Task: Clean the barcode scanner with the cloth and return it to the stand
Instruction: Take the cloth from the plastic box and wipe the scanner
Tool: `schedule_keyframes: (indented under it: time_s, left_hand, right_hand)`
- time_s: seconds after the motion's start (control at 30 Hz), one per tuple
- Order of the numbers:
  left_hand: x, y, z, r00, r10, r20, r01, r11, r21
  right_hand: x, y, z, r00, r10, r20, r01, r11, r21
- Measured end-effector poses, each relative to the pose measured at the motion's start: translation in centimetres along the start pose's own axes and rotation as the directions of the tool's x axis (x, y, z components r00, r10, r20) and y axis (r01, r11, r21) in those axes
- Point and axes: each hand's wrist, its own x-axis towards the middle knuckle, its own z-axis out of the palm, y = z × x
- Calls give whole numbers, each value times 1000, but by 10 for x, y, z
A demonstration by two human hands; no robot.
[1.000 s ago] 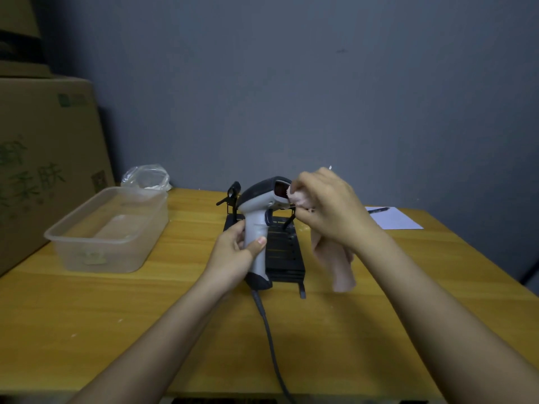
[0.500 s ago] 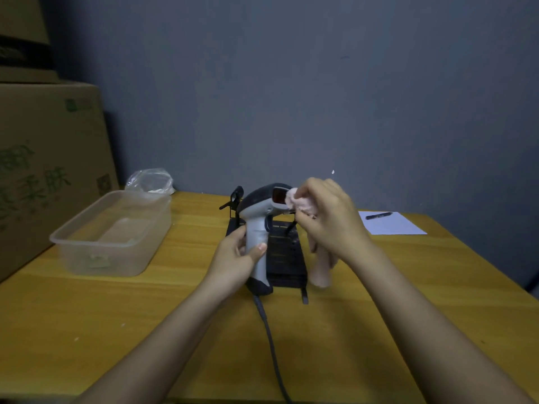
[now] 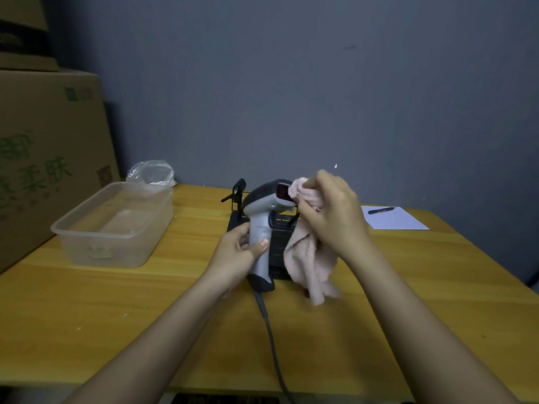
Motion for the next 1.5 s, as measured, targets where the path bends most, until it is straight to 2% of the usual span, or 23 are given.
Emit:
schedule_keyframes:
  time_s: [0.1,0.2,0.27,0.4,0.5,0.6,0.7,0.8,0.93,1.03,1.1,1.2,1.23,1.3,1.37,1.43,1.5]
  left_hand:
    - [0,-3,2,1000,-20,11,20,1000,1]
    - [0,-4,2,1000,-18,-1,18,1000,-17]
    - [1,-5,1,1000,-16,-1,16,1000,7]
    - [1,-5,4,1000,-29,-1,29,999,-21]
    - [1,-4,2,999,-51,-9,51,998,-33]
    - [3,-2,-2,994,-111,-17,109,989,-98]
    - [6,5,-3,984,-179,1,177,971,-160]
    - [11,17,0,981,-194,26,196,967,-164]
    - [17,35,8,988,-137,72,146,980,-132]
    - [21,45,17,993,-94,76,104,984,-142]
    - [25,49,22,995,-79,63,88,985,-149]
    - [29,52,30,996,-70,53,77,985,-153]
    - [30,53,33,996,-66,52,73,985,-156]
    - [32,53,37,998,-54,38,60,985,-161]
    - [34,54,38,998,-58,2,57,983,-176]
    - [35,53,37,997,-73,-16,68,978,-196]
    - [36,51,36,996,-81,-29,73,976,-206]
  right_hand:
    - [0,-1,2,1000,-9,28,11,998,-68]
    - [3,-3,2,1000,-20,17,20,999,-48]
    - [2,-3,3,997,25,74,-20,997,-75]
    - [-4,-1,7,997,35,73,-29,997,-73]
    - [-7,10,5,987,119,107,-105,986,-129]
    - [-18,12,-7,980,191,50,-192,981,18]
    - [-32,-2,-13,974,204,103,-222,951,215]
    - [-46,0,-9,970,166,178,-196,966,169]
    - [-54,-1,-7,939,196,282,-226,971,78]
    - [-58,-3,-4,934,202,293,-229,972,59]
    - [-57,-2,-4,941,221,254,-252,963,96]
    - [-51,1,-9,948,279,155,-311,914,261]
    - [-48,1,-11,952,273,135,-303,897,321]
    - [-47,2,-12,967,175,186,-233,901,366]
    - [-54,11,-11,954,69,290,-164,934,318]
    - [-60,25,-17,926,76,370,-164,964,211]
    - [-64,31,-22,944,125,305,-183,968,170]
